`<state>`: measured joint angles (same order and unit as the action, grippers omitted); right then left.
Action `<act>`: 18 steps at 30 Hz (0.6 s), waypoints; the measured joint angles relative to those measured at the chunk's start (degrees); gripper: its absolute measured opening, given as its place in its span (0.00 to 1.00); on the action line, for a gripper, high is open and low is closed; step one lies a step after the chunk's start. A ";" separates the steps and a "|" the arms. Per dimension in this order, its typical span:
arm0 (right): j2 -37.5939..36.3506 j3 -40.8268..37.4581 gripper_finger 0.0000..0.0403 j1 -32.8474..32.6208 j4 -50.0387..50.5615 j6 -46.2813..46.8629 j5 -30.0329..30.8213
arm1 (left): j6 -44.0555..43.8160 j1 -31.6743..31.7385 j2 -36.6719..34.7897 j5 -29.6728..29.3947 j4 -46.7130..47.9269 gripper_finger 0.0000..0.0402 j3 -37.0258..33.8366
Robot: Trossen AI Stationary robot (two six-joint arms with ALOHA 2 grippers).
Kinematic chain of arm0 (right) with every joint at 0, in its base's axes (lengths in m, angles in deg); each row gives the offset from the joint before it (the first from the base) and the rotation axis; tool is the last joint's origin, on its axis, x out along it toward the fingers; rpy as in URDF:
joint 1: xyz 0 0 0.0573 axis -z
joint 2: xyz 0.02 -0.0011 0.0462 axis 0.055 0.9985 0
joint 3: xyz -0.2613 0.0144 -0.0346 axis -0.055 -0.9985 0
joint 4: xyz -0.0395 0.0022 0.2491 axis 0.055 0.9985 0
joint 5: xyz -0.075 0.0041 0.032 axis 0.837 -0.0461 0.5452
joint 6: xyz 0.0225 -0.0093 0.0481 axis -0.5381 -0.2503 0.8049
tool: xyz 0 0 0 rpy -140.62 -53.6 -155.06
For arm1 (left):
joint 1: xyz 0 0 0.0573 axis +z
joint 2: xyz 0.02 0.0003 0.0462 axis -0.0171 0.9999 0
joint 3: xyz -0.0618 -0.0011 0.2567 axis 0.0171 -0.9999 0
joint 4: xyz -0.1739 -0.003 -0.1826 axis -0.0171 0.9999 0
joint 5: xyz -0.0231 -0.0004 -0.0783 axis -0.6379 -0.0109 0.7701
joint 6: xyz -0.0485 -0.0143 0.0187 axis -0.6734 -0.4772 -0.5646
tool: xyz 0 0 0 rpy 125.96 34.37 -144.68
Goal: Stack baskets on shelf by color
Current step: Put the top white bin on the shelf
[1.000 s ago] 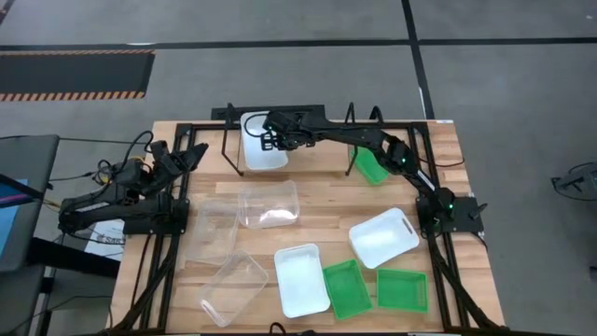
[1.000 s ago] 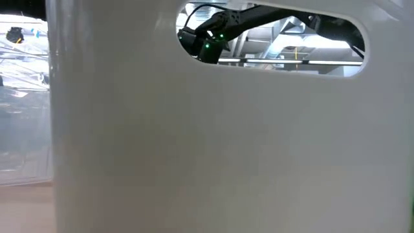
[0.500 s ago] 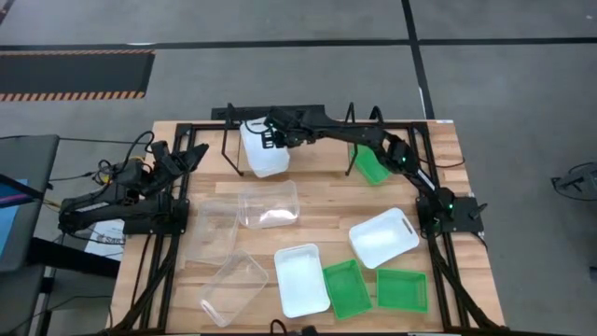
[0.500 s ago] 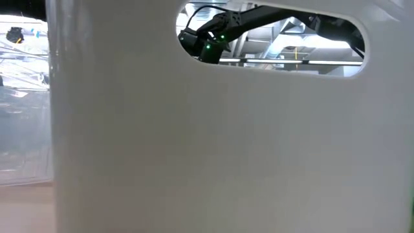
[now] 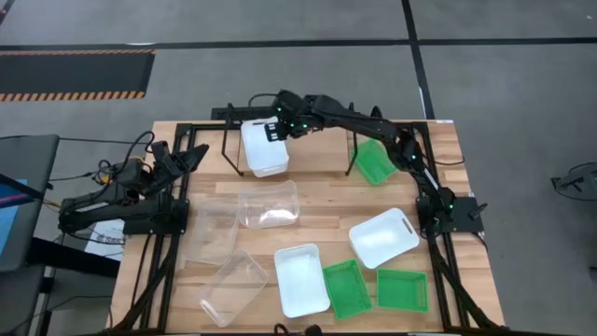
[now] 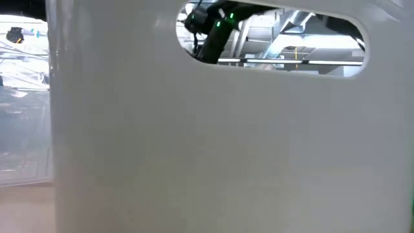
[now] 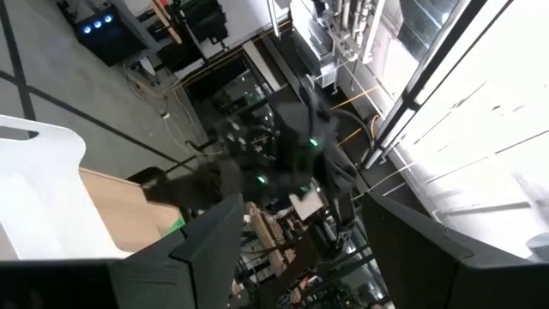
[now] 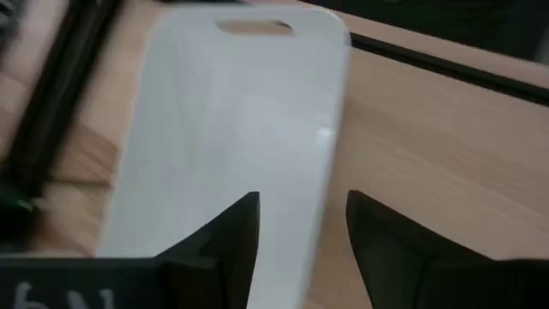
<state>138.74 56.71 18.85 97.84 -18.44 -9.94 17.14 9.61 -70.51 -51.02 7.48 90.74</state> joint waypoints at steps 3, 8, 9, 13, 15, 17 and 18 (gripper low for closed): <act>-0.79 -0.05 0.43 -1.91 5.83 -1.05 5.09 | -0.22 0.00 0.00 0.02 0.33 0.57 0.00; 1.34 -0.09 0.29 -5.49 13.55 -1.57 9.02 | -0.29 0.00 0.00 -0.68 0.60 0.57 0.00; 2.18 -0.09 0.26 -6.16 13.52 -2.20 9.00 | -0.29 -0.01 0.00 -0.99 0.59 0.57 0.00; 5.18 -0.16 0.16 -8.23 12.65 -2.87 8.75 | -0.29 -0.01 0.00 -1.31 0.61 0.57 0.00; 6.11 -0.16 0.13 -8.68 12.24 -3.38 8.11 | -0.74 0.00 0.00 -1.29 0.58 0.57 0.00; 6.87 -0.16 0.11 -8.88 10.93 -4.50 7.50 | -1.52 0.00 0.00 -1.37 0.68 0.57 0.00; 6.99 -0.18 0.11 -8.92 10.26 -5.00 7.26 | -1.67 0.00 0.00 -1.38 0.67 0.57 0.00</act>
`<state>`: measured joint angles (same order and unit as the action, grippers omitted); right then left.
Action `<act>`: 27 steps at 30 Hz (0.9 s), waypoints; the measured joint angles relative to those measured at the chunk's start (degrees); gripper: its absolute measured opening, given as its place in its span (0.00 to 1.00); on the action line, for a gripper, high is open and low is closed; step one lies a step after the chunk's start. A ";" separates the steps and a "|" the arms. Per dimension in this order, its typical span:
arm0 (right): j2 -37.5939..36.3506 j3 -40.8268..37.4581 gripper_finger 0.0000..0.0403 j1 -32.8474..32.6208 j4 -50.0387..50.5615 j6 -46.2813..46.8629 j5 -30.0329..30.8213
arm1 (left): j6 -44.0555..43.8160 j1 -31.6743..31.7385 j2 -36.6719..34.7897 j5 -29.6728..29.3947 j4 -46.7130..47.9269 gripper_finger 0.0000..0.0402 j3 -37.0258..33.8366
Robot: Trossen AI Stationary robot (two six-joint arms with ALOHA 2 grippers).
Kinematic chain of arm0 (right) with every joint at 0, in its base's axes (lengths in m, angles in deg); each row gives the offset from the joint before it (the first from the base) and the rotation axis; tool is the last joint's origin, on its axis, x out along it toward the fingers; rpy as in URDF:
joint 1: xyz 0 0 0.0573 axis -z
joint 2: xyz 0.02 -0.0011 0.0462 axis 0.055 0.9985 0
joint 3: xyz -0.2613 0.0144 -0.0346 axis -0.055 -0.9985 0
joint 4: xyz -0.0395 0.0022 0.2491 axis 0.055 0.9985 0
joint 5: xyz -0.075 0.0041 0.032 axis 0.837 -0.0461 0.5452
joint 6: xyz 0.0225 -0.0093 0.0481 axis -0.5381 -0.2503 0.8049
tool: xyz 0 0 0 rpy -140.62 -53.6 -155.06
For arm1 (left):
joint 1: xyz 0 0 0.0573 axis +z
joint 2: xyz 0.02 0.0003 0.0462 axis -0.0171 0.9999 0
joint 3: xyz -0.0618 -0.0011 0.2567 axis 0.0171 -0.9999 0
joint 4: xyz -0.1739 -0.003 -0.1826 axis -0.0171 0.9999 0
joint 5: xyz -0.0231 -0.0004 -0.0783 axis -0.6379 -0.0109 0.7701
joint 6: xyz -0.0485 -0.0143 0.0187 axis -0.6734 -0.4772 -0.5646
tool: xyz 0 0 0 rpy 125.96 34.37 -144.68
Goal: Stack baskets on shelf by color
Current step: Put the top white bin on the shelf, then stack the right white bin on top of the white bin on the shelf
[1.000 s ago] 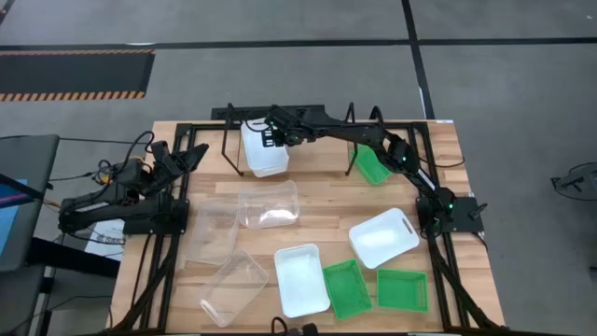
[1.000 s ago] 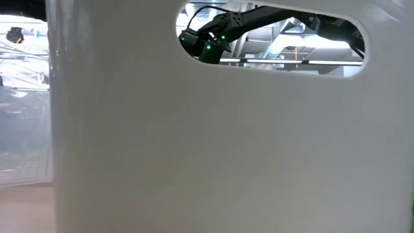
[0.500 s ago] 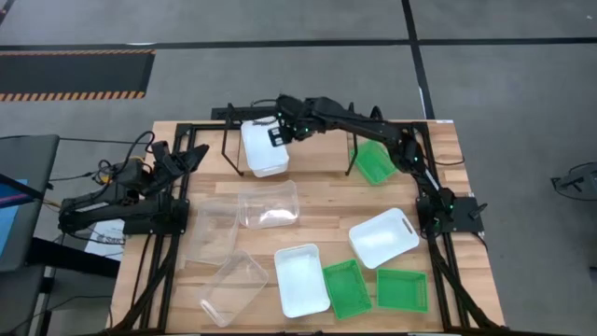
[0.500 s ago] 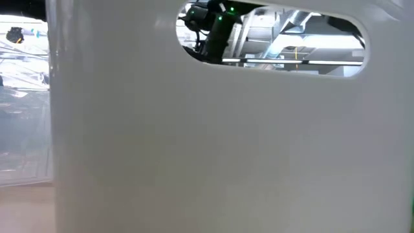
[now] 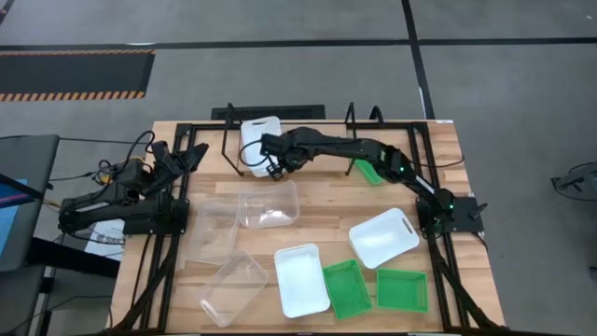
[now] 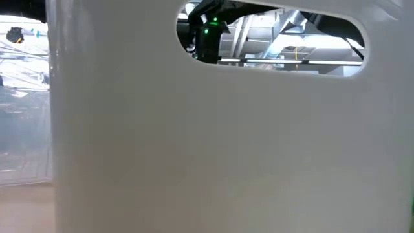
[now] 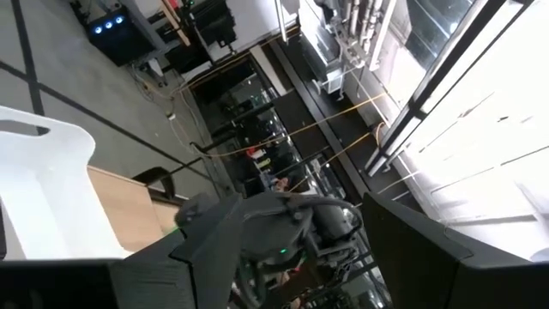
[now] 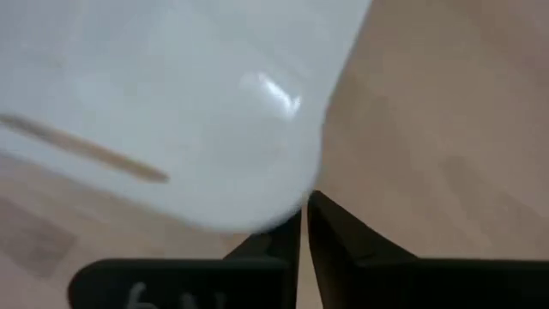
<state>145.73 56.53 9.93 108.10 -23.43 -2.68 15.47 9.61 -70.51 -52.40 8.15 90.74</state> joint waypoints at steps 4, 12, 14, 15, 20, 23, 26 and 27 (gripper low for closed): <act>-0.13 -0.02 0.08 0.27 -4.79 -1.08 -0.15 | -0.06 0.00 0.00 -0.06 0.02 0.57 0.00; -0.28 -0.02 0.05 0.96 -10.64 -2.77 -5.12 | -0.13 -0.01 0.00 -0.19 2.21 0.57 0.00; -0.28 -0.02 0.05 0.84 -10.40 -3.42 -6.15 | -0.13 -0.02 0.00 -0.19 2.62 0.57 0.00; -0.28 -0.02 0.05 0.62 -10.53 -4.00 -6.73 | -0.13 0.00 0.02 -0.19 2.58 0.57 0.00; -2.43 0.48 0.07 -0.50 -8.44 -6.67 -12.34 | -0.13 -0.02 0.02 -0.22 2.56 0.57 0.00; -6.44 0.68 0.07 -1.53 -0.75 -6.71 -14.27 | -0.59 -0.02 0.01 -0.24 2.64 0.57 0.00; -10.16 0.62 0.08 -3.39 12.31 -6.70 -12.81 | -1.05 -0.01 0.02 -0.22 3.44 0.57 0.00; -11.18 0.62 0.09 -4.44 16.59 -6.46 -11.51 | -1.19 0.00 0.02 -0.24 3.50 0.57 0.00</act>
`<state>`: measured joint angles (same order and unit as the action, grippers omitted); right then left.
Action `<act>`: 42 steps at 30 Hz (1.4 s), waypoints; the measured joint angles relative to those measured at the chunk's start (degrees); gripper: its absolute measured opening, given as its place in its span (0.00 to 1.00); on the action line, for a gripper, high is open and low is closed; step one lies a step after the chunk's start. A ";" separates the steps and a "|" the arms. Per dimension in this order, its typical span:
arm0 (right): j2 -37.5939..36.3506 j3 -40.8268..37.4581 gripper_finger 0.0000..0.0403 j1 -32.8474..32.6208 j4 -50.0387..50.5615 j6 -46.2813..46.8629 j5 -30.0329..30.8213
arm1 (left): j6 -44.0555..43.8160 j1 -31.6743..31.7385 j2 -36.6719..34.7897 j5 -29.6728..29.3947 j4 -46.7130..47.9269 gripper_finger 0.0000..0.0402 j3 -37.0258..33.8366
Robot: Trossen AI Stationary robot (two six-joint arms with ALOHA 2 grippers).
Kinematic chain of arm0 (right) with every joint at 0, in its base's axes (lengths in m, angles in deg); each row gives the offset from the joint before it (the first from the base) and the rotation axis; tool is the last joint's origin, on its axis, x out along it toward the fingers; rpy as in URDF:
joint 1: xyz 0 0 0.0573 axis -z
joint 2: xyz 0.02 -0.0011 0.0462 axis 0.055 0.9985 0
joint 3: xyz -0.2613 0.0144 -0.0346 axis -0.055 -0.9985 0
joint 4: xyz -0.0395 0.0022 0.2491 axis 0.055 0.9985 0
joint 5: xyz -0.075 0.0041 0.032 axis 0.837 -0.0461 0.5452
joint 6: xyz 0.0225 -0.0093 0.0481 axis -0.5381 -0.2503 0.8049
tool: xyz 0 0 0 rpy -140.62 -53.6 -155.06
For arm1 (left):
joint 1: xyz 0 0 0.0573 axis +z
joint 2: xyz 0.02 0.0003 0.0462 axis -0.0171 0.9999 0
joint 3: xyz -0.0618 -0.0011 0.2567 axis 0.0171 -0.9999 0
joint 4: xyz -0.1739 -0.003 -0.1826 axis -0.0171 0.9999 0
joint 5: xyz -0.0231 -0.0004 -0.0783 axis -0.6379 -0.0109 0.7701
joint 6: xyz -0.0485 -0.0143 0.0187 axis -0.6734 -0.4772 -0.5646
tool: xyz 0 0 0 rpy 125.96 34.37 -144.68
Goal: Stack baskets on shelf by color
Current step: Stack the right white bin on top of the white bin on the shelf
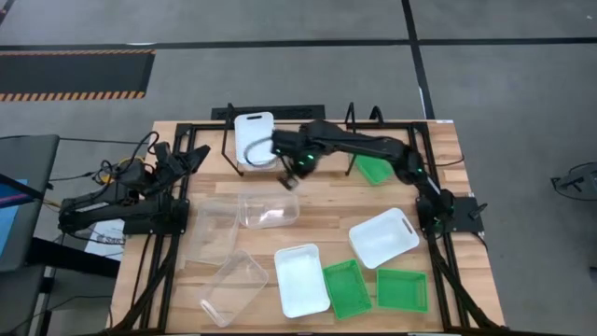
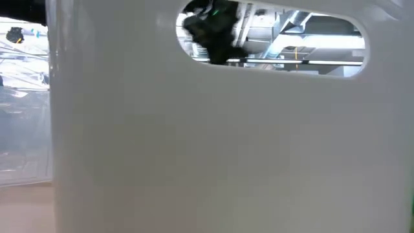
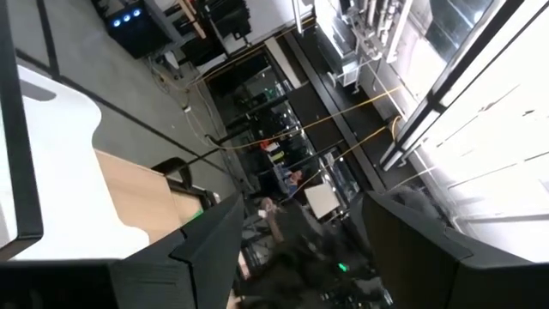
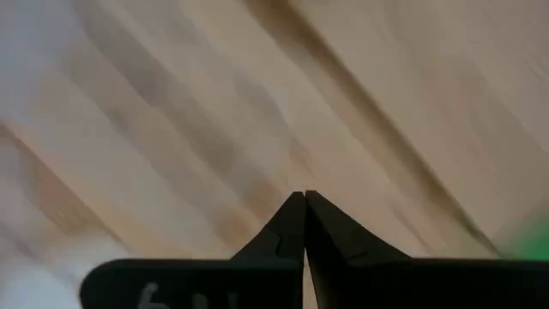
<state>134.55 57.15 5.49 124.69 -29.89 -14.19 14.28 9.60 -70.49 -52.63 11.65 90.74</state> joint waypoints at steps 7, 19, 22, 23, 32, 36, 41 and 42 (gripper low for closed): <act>-11.71 -8.14 0.30 -7.88 3.10 5.77 1.73 | -0.88 0.00 -0.02 0.21 1.15 0.57 0.00; -35.05 -45.48 0.60 -25.21 2.56 54.85 -1.69 | -4.14 -0.01 0.05 0.64 4.13 0.57 -0.02; -38.73 -53.09 0.58 -32.30 0.16 74.76 -4.05 | -4.91 -0.01 0.04 1.09 4.52 0.57 -0.02; -39.34 -55.27 0.58 -34.75 -0.89 80.46 -5.19 | -5.21 -0.02 0.04 1.07 4.89 0.57 -0.02; -35.25 -63.97 0.57 -46.04 -9.25 102.24 -15.74 | -8.33 -0.01 0.05 1.01 6.68 0.57 -0.02; -30.95 -65.10 0.57 -44.99 -9.54 102.03 -14.81 | -9.02 -0.01 0.05 -0.10 6.89 0.57 -0.02; -26.82 -65.10 0.57 -42.70 -10.14 102.22 -14.79 | -9.94 0.00 0.05 -1.64 6.91 0.57 -0.02; -25.90 -65.10 0.57 -42.29 -10.24 102.03 -14.76 | -9.95 -0.02 0.05 -1.96 6.99 0.57 -0.02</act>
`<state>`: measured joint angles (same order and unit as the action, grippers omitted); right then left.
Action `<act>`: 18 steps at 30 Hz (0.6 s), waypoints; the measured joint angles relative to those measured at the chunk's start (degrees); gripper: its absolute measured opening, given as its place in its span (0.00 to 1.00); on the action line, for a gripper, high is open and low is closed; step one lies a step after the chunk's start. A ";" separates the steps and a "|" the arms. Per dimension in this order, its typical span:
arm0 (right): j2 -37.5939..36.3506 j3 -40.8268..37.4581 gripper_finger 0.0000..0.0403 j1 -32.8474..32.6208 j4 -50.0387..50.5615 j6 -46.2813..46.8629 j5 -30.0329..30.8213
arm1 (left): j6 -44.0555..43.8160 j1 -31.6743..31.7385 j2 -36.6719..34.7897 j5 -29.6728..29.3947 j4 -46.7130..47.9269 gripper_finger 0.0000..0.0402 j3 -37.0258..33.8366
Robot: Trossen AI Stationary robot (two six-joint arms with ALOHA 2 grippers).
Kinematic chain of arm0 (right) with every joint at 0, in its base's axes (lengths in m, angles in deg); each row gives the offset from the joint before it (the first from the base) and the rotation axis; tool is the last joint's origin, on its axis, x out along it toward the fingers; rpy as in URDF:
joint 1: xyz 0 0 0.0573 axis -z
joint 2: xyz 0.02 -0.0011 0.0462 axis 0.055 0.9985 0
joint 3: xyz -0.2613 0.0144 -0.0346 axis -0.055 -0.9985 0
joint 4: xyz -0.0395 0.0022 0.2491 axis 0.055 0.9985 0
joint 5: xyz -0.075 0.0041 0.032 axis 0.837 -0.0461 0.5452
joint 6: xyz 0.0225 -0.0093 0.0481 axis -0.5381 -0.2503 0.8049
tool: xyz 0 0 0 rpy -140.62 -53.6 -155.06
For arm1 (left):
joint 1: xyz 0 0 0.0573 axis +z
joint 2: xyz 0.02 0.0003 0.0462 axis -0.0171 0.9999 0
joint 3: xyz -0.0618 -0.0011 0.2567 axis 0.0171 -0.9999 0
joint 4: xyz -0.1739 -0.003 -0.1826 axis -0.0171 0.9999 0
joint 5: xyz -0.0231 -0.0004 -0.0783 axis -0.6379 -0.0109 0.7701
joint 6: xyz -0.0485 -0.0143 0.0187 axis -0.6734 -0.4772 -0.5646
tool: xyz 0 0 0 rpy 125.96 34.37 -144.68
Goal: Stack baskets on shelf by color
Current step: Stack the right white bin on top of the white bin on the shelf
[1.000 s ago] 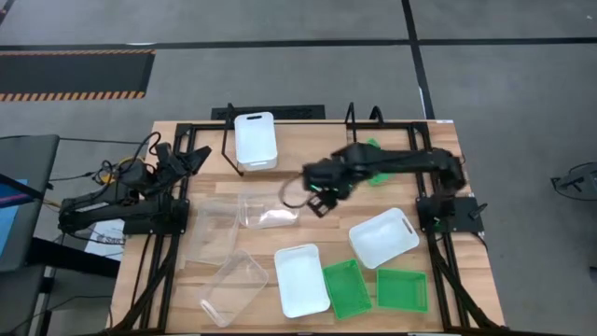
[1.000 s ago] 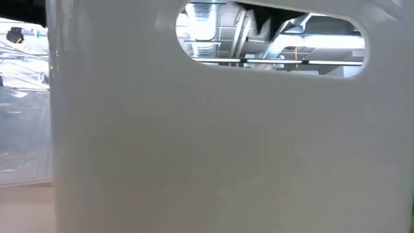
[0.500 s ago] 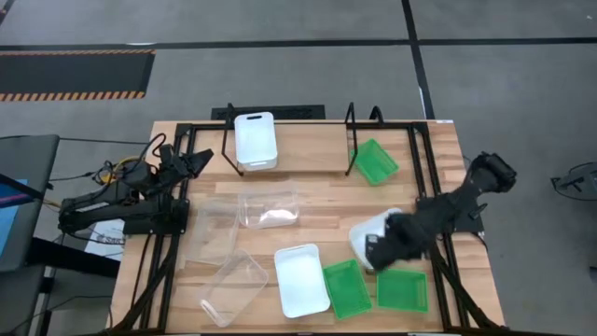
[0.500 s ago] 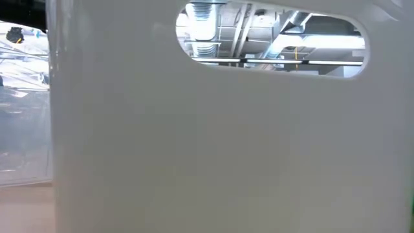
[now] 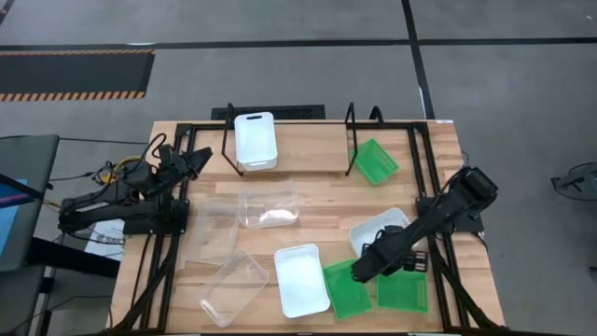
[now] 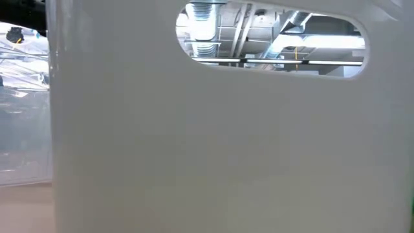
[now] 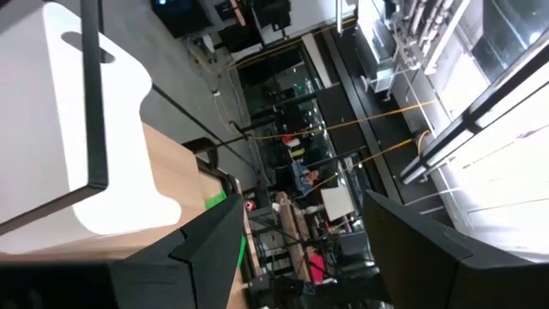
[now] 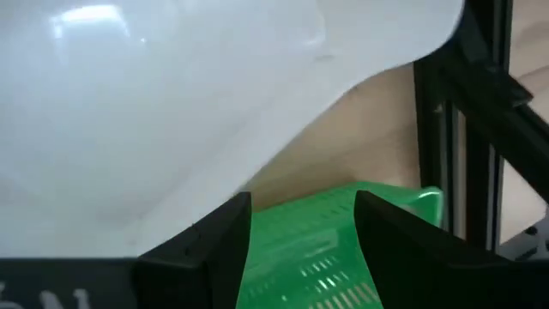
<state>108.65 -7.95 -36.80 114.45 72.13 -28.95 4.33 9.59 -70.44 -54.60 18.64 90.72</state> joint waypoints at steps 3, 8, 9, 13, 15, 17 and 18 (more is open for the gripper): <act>1.60 -0.34 0.57 1.16 0.88 -0.26 -0.09 | -0.01 0.00 0.00 -0.55 0.20 0.57 0.00; 2.03 -2.85 0.57 4.04 0.61 -1.19 0.31 | -0.01 0.02 0.00 -0.64 0.42 0.57 0.00; 1.86 -3.36 0.57 4.80 0.66 -1.27 0.57 | 0.01 0.01 -0.01 -0.68 0.77 0.57 0.00; 1.15 -4.40 0.57 7.61 3.33 -2.76 7.96 | 0.01 0.00 0.00 -0.99 1.36 0.57 0.00; 1.24 -4.57 0.57 9.09 4.41 -4.43 13.43 | 0.01 0.02 0.00 -1.01 1.49 0.57 0.00; 1.24 -4.55 0.57 10.57 4.96 -6.92 17.56 | -0.01 0.00 0.00 -0.96 1.54 0.57 0.00; 1.25 -4.54 0.57 11.32 4.81 -8.83 18.66 | -0.02 0.00 0.00 -0.95 1.48 0.57 0.00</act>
<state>109.90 -12.49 -25.48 119.26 63.30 -10.29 4.32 9.59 -70.44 -55.55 20.12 90.72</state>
